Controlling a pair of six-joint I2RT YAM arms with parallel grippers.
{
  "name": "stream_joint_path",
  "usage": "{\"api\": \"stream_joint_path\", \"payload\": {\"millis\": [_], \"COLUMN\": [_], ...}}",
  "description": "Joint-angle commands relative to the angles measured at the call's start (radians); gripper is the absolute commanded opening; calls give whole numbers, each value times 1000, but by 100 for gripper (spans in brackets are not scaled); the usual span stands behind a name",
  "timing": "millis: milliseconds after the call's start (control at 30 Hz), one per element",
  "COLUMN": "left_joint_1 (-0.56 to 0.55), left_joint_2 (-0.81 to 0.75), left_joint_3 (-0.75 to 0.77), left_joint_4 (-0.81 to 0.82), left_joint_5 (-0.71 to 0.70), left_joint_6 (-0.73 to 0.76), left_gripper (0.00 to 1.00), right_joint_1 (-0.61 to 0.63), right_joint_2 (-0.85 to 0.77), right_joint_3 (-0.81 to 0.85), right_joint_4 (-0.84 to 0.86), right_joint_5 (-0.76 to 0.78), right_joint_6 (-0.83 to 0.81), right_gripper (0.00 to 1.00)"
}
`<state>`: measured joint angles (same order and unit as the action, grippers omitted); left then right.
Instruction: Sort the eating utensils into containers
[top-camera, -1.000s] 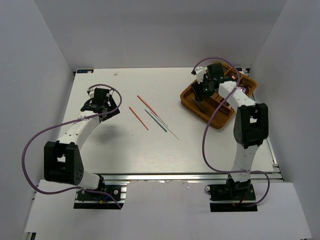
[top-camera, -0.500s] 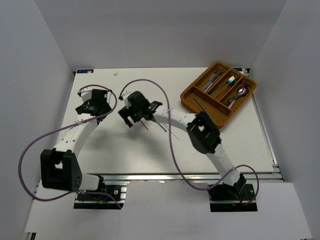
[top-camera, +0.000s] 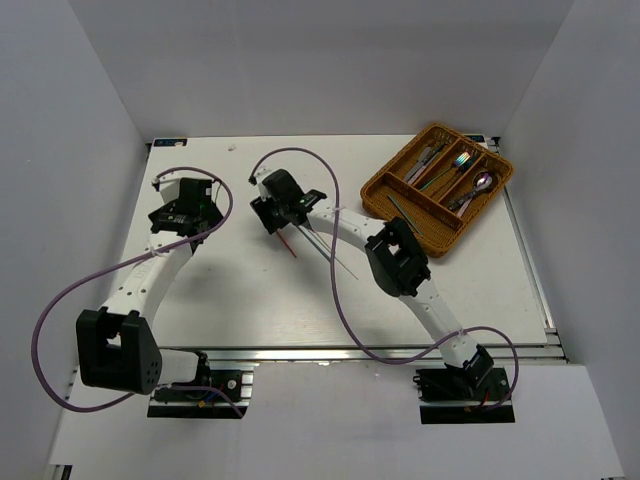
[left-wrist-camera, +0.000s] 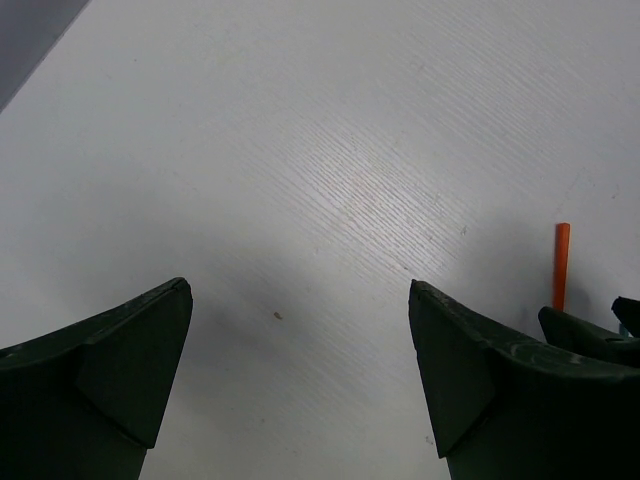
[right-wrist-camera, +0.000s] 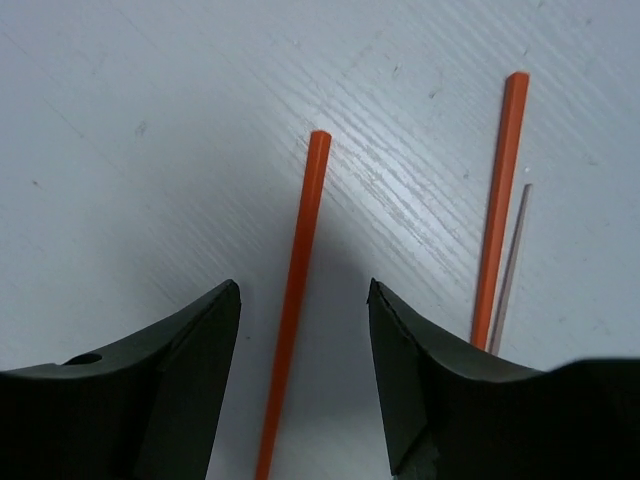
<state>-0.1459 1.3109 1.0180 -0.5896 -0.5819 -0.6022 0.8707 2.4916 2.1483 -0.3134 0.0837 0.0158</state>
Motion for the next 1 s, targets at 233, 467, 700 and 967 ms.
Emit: {"api": "stream_joint_path", "payload": {"millis": [233, 467, 700, 967], "left_joint_1": [-1, -1, 0, -1], "left_joint_2": [-19, -32, -45, -50], "left_joint_3": [2, 4, 1, -2], "left_joint_4": [24, 25, 27, 36], "left_joint_5": [34, 33, 25, 42], "left_joint_6": [16, 25, 28, 33], "left_gripper": [98, 98, 98, 98], "right_joint_1": [7, 34, -27, -254], "right_joint_2": [49, -40, -236, -464], "right_joint_3": [-41, -189, -352, -527], "right_joint_4": [-69, 16, 270, 412], "right_joint_5": [-93, 13, -411, -676], "right_joint_6": [4, 36, 209, 244], "right_gripper": [44, 0, 0, 0]}}
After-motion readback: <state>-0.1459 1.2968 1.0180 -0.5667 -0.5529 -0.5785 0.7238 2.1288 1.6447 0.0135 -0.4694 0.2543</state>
